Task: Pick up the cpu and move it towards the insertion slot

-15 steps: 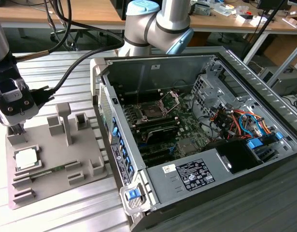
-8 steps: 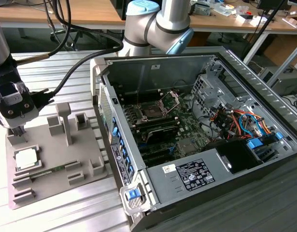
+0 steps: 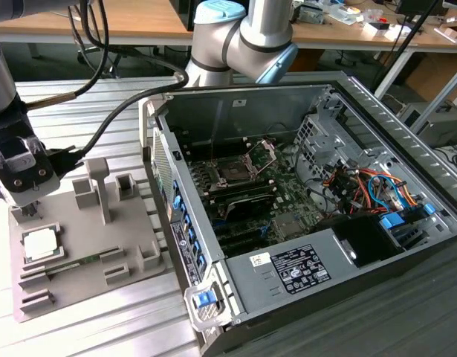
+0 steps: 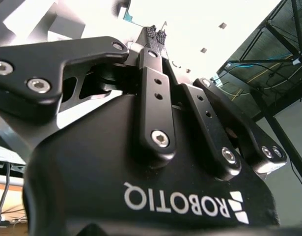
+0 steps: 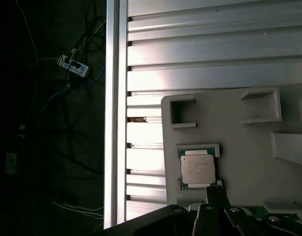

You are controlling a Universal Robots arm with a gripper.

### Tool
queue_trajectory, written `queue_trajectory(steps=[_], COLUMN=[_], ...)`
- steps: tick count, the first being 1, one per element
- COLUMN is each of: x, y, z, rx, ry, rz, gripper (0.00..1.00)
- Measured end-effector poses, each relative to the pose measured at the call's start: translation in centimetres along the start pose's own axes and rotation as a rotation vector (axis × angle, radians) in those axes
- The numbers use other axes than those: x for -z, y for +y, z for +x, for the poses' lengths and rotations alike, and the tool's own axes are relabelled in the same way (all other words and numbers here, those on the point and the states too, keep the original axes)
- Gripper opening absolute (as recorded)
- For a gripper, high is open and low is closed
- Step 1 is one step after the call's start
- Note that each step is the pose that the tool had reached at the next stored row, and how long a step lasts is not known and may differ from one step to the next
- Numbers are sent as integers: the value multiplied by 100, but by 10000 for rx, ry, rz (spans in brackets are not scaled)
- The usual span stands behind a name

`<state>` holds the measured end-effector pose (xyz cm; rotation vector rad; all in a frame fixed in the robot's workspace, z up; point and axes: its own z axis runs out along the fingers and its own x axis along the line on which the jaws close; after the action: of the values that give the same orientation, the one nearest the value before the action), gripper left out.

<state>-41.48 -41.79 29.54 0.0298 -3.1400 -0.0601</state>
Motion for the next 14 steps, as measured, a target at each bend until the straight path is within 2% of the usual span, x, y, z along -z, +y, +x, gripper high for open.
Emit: queue_trajectory(steps=[7,14], x=[-85,-134], y=[-12,-20], z=[3,10], rx=[1,2], ry=[1,1], rz=[0,0], gripper=[11,11])
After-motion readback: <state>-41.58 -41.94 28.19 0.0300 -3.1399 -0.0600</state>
